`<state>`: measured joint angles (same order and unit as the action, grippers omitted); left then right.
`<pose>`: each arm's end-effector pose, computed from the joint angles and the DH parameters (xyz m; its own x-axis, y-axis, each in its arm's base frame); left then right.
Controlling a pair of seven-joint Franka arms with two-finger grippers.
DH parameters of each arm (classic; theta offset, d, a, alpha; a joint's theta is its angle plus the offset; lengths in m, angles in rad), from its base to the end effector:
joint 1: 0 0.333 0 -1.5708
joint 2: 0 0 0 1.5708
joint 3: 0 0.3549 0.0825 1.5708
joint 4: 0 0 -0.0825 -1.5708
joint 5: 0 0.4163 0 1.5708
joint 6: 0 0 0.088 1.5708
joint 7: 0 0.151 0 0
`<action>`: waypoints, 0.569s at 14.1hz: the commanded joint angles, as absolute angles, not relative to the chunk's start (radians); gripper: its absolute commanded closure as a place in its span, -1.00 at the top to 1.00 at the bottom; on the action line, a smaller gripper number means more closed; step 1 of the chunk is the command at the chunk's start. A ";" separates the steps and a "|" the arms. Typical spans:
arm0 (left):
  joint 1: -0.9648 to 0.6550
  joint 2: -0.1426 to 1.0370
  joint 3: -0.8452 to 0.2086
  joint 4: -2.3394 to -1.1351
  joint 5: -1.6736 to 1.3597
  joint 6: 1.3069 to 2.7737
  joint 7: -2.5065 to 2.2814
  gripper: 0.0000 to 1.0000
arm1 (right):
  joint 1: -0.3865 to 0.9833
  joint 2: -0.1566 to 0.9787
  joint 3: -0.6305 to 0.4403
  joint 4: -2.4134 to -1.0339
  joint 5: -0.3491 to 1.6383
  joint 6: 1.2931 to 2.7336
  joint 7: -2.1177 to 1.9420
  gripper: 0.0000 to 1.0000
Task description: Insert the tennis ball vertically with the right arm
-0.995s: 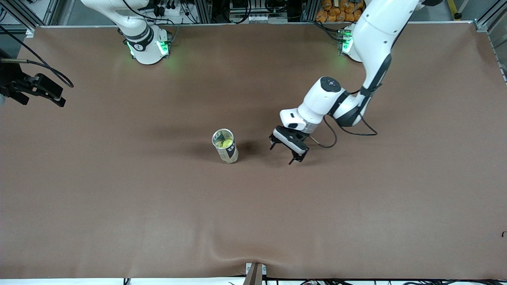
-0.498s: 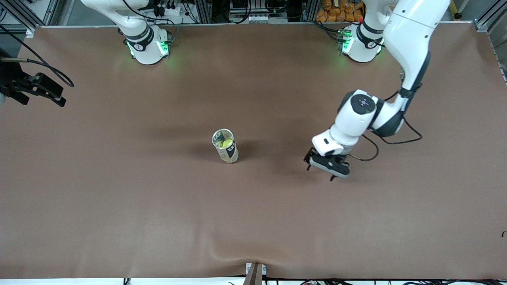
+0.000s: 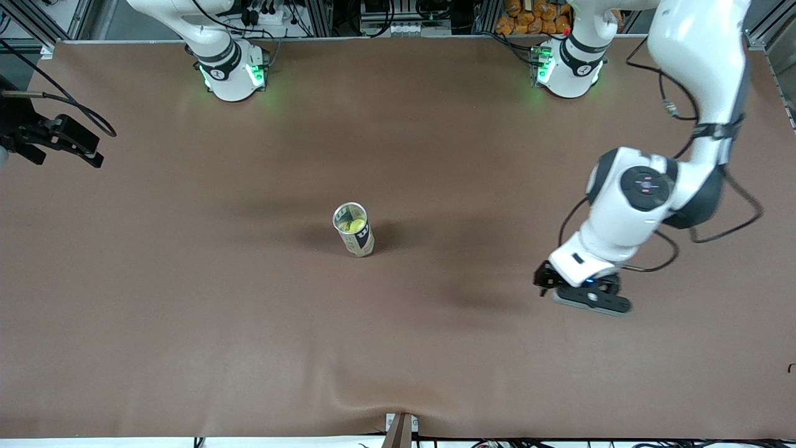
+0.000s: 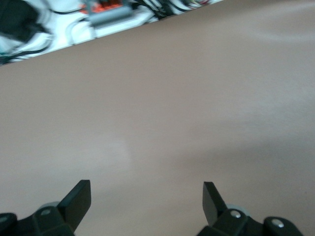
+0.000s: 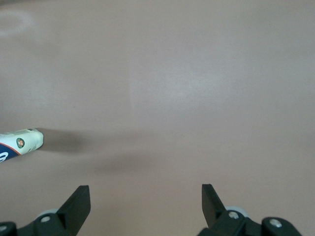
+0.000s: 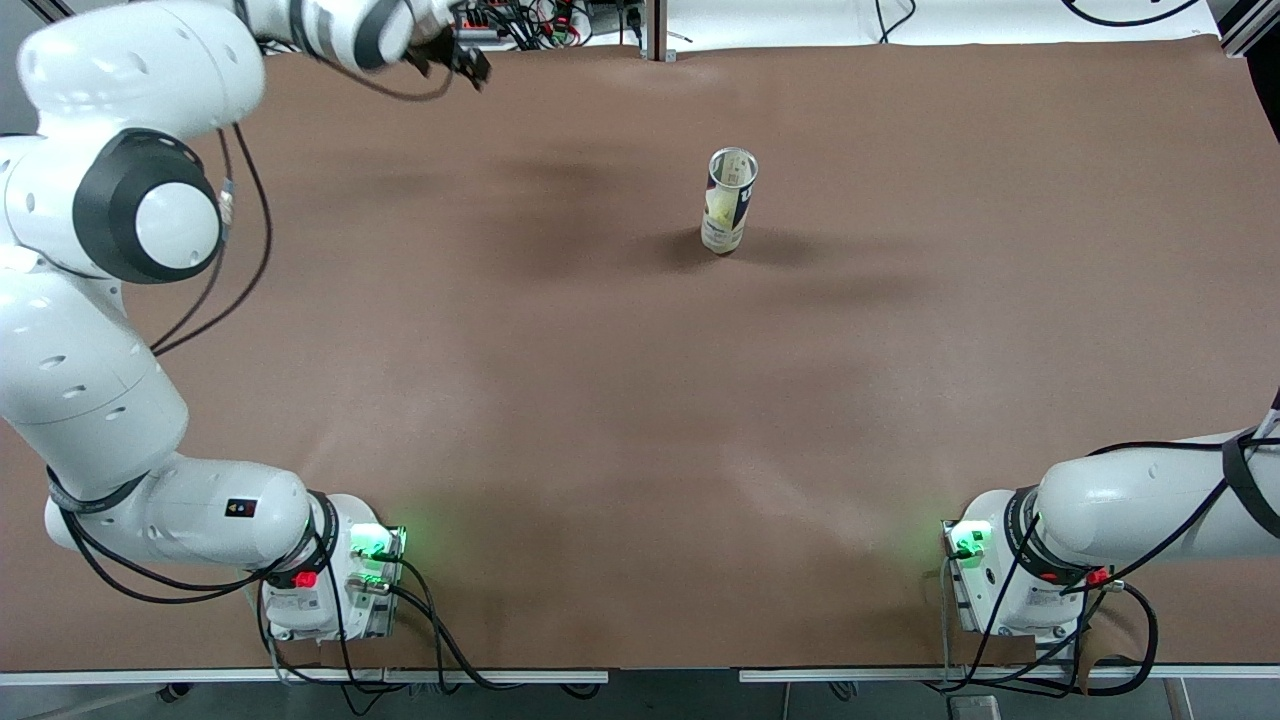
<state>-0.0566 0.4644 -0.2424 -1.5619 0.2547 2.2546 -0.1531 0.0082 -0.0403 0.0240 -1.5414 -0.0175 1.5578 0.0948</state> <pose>0.7403 -0.1861 0.3859 0.9364 -0.2453 0.2511 -0.2312 -0.9692 -0.0849 0.5739 0.0161 0.6565 0.9963 -0.0628 0.0581 -0.0636 -0.9979 0.0130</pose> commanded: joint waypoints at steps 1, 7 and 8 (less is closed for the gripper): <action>-0.014 0.425 -0.252 -1.428 0.236 2.057 -0.132 1.00 | 0.012 -0.028 0.021 -1.517 -0.017 1.546 0.087 1.00; 0.109 0.275 -0.252 -1.437 0.201 1.887 -0.130 1.00 | 0.012 -0.028 0.021 -1.517 -0.017 1.546 0.087 1.00; 0.141 0.262 -0.252 -1.440 0.151 1.847 -0.130 1.00 | 0.012 -0.028 0.021 -1.517 -0.017 1.545 0.087 1.00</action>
<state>0.0985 0.2975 -0.2429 -1.4195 0.2093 1.9056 -0.1387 0.0083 -0.0398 0.0240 -1.5410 -0.0175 1.5571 0.0948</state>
